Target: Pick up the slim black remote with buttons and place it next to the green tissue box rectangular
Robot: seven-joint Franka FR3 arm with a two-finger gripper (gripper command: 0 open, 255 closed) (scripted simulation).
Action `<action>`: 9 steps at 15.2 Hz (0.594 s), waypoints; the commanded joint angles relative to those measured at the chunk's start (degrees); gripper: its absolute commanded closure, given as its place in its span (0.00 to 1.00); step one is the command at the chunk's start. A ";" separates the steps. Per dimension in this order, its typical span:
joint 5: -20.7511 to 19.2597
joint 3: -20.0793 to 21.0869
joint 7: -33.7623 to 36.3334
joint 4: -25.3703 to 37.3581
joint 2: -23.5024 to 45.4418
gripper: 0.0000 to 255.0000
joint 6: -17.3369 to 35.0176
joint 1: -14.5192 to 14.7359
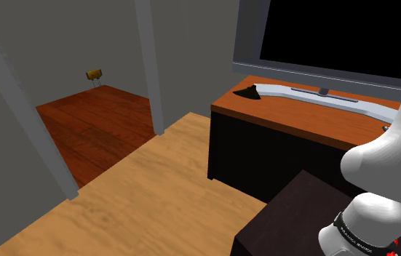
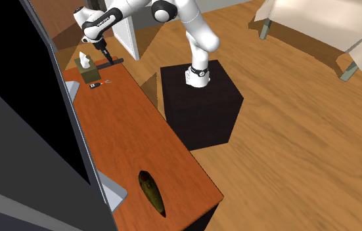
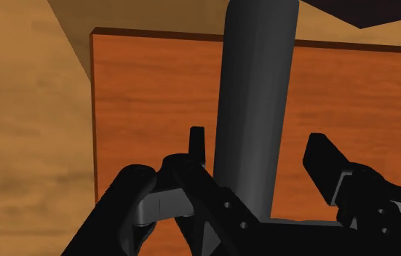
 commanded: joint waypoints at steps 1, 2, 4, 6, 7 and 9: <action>0.00 0.00 0.00 0.00 0.00 0.00 0.01 0.00; 0.00 0.00 0.00 0.00 0.00 0.00 0.01 0.00; 0.00 0.00 0.00 0.00 0.00 0.00 0.01 0.00; -0.37 -0.23 0.27 1.48 -0.38 0.00 -1.74 -0.05; -0.69 -0.43 0.51 3.07 -0.67 0.00 -3.51 -0.14; -1.13 -0.69 0.89 6.19 -1.01 0.00 -6.78 -0.46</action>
